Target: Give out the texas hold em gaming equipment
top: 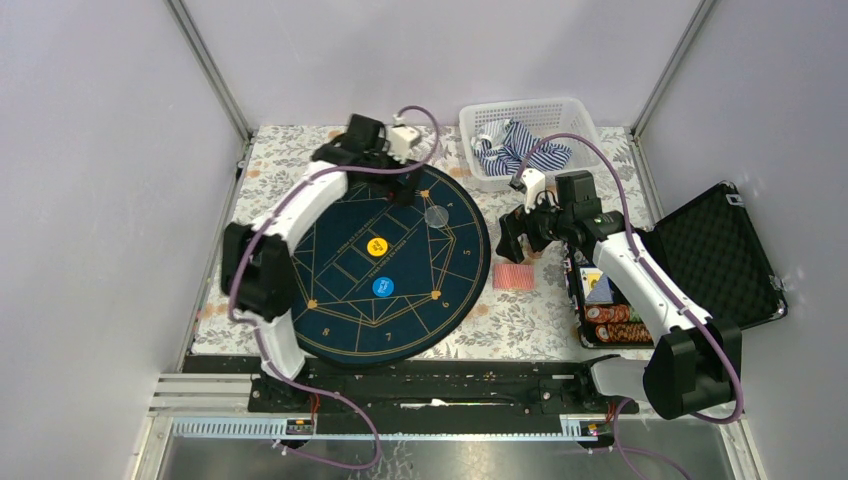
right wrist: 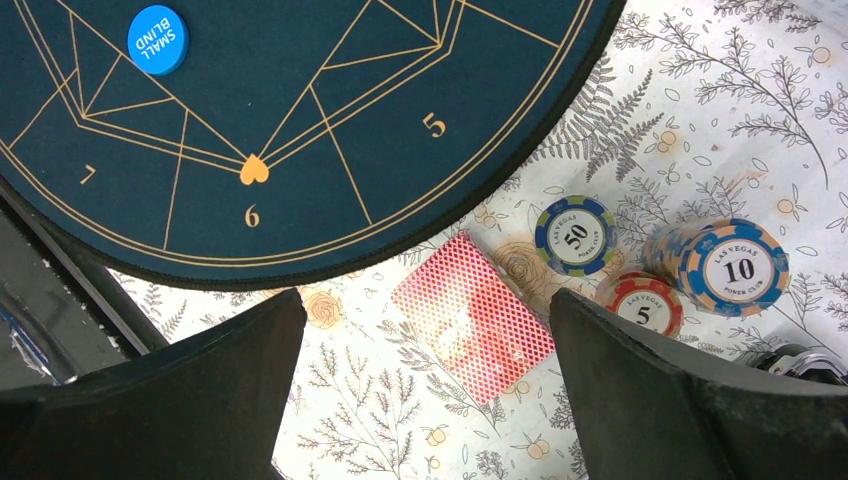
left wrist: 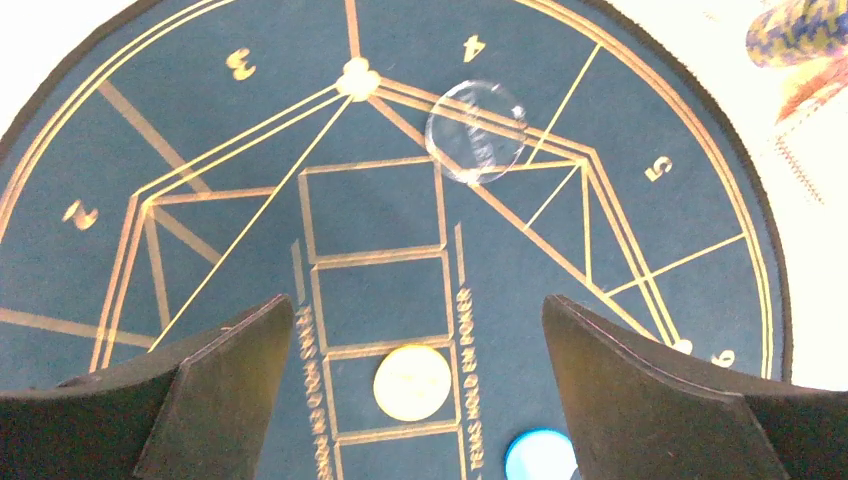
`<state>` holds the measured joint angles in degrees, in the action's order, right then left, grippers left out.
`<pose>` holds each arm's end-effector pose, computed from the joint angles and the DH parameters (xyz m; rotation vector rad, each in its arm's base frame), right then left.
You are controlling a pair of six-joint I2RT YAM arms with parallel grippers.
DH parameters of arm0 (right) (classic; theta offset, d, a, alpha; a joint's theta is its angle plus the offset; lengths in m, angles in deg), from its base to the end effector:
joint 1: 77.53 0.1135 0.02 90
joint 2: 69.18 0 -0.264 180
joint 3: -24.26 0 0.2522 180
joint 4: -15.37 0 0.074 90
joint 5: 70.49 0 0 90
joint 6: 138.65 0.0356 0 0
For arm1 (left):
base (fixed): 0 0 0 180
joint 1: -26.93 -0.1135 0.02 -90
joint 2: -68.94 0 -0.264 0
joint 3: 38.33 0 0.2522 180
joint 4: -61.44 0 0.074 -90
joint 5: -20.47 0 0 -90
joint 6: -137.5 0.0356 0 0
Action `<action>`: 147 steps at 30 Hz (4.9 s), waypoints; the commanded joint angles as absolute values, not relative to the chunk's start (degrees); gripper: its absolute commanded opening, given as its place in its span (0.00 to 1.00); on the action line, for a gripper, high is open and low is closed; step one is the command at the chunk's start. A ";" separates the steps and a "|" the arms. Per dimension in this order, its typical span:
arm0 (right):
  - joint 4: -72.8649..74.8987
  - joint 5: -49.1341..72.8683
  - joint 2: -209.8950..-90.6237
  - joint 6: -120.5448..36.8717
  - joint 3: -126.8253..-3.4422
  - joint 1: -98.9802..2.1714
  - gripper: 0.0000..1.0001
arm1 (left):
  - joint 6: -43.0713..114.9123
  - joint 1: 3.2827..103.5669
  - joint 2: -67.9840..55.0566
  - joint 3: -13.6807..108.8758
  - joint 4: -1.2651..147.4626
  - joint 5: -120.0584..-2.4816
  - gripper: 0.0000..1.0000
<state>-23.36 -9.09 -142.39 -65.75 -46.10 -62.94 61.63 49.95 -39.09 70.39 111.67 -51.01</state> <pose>0.2612 0.0856 0.2839 -0.8561 2.0787 0.5472 0.3856 -0.1761 0.2856 0.9102 2.2512 -0.4632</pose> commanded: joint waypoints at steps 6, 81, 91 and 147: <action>-22.53 -11.87 -140.72 -66.09 -46.08 -63.29 1.00 | 66.86 46.77 -30.74 55.47 107.90 -51.33 0.87; -22.73 -10.51 -139.63 -66.96 -45.39 -63.38 1.00 | 78.70 54.46 -14.52 29.53 108.62 -52.75 0.89; -22.55 -8.86 -138.97 -67.24 -45.22 -63.38 1.00 | 78.52 57.46 -17.27 27.40 104.86 -57.40 0.87; -21.50 -4.77 -138.41 -65.79 -45.22 -65.01 1.00 | 71.77 75.43 -32.25 40.84 100.78 -63.39 0.77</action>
<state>-22.90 -4.00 -139.83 -66.28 -44.92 -64.58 72.30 75.22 -32.62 38.47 102.27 -61.70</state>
